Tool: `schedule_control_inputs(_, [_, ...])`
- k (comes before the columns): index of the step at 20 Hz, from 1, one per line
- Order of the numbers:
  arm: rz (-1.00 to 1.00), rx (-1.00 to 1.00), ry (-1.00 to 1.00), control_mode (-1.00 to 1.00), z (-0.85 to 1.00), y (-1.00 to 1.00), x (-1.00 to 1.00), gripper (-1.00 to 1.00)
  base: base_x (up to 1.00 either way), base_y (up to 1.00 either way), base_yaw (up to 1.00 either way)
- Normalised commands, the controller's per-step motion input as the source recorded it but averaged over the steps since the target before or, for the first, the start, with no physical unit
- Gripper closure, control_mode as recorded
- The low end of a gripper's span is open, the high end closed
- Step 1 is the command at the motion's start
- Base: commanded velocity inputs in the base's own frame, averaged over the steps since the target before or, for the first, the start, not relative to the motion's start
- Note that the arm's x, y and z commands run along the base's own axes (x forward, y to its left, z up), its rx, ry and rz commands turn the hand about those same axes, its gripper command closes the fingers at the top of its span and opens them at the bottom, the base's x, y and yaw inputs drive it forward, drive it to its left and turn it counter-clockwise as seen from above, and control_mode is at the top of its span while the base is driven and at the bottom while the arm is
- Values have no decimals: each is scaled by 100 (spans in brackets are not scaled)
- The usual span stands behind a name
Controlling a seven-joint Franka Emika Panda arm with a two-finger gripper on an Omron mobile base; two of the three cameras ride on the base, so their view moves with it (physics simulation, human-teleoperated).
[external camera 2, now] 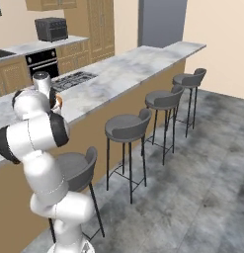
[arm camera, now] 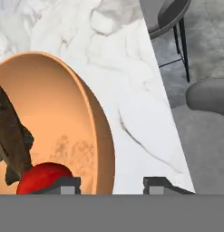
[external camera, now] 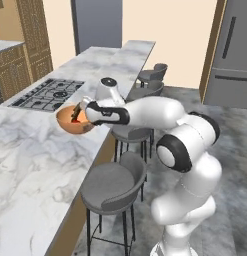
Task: The microwave is finished heating the fish and tomato. Take the bowl containing the food and place it on the dining counter.
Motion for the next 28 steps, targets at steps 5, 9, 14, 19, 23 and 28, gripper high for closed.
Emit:
schedule_control_inputs(5, [2,11,-23,-100,97,-37,-98,-100,0,0,0])
schedule_control_inputs(9, [13,2,-35,-100,75,-47,-100,-100,0,0,0])
schedule_control_inputs(14, [18,-2,-35,-100,23,-57,-100,-100,0,0,0])
schedule_control_inputs(19, [20,-13,-31,-100,0,-56,-100,-100,0,0,0])
schedule_control_inputs(23, [23,-19,-26,-100,0,-49,-100,-100,0,0,0])
schedule_control_inputs(28, [23,-21,-20,-100,0,-19,-100,-100,0,0,0])
